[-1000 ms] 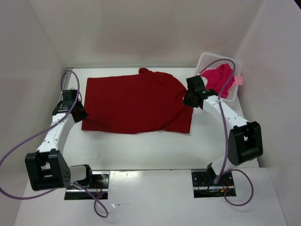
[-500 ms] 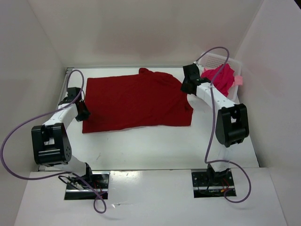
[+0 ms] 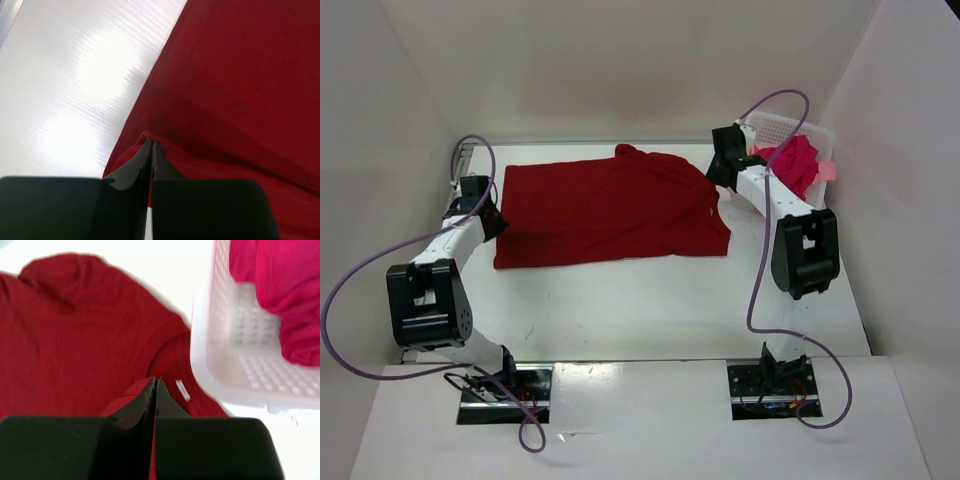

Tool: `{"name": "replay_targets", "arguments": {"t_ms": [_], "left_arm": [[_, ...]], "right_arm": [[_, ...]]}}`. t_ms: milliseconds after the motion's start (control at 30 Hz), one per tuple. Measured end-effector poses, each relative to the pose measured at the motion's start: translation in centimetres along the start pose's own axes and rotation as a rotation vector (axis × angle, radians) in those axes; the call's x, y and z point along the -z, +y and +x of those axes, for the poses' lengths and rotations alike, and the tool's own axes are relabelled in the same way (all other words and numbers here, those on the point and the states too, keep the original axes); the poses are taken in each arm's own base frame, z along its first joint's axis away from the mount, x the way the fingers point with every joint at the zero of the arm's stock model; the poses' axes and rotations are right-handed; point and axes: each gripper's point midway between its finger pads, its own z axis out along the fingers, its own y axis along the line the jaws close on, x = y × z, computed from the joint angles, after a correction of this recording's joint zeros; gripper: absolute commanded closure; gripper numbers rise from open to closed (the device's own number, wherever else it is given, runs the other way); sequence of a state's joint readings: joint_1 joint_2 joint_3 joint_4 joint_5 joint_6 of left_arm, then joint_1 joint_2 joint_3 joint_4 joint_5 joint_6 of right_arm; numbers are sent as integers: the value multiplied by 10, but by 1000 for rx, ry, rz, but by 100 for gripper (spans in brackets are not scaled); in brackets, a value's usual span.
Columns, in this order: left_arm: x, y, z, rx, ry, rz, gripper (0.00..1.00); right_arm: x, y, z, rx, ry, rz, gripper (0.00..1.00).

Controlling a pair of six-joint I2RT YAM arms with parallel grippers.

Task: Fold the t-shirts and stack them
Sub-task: Fold the flattened tshirt in 1/3 of the way

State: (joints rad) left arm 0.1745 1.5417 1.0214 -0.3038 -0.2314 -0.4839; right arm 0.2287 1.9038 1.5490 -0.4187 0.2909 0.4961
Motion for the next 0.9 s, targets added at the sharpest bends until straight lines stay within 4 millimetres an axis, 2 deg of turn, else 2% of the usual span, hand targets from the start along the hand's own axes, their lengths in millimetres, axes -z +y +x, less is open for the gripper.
{"name": "replay_targets", "arguments": {"t_ms": [100, 233, 267, 400, 433, 500, 600, 633, 733, 800, 833, 900], "left_arm": [[-11, -2, 0, 17, -3, -5, 94], [-31, -3, 7, 16, 29, -20, 81], [-35, -4, 8, 15, 36, -23, 67], [-40, -4, 7, 32, 38, -22, 34], [-39, -4, 5, 42, 32, -16, 31], [-32, -1, -3, 63, 14, -9, 27], [-10, 2, -17, 93, -36, 26, 23], [1, 3, -20, 103, -56, 45, 23], [27, 6, -20, 141, -82, 96, 23], [38, 6, -11, 157, -71, 136, 31], [41, 8, -4, 174, -57, 149, 34], [44, 10, 13, 206, -14, 175, 39]], "right_arm": [[-14, 3, -7, -4, -14, 5, 99], [-40, 5, 3, 9, 11, 24, 96], [-47, 4, 8, 14, 23, 30, 96], [-63, 3, 19, 24, 50, 45, 82], [-65, 3, 19, 24, 51, 44, 74], [-64, 5, 20, 18, 55, 38, 68], [-57, 9, 13, 8, 44, 15, 56], [-52, 11, 8, 5, 37, 6, 52], [-24, 15, -9, -8, -3, -36, 49], [5, 13, -18, -17, -28, -66, 63], [19, 13, -20, -24, -42, -87, 81], [50, 8, -20, -43, -56, -129, 95]]}}
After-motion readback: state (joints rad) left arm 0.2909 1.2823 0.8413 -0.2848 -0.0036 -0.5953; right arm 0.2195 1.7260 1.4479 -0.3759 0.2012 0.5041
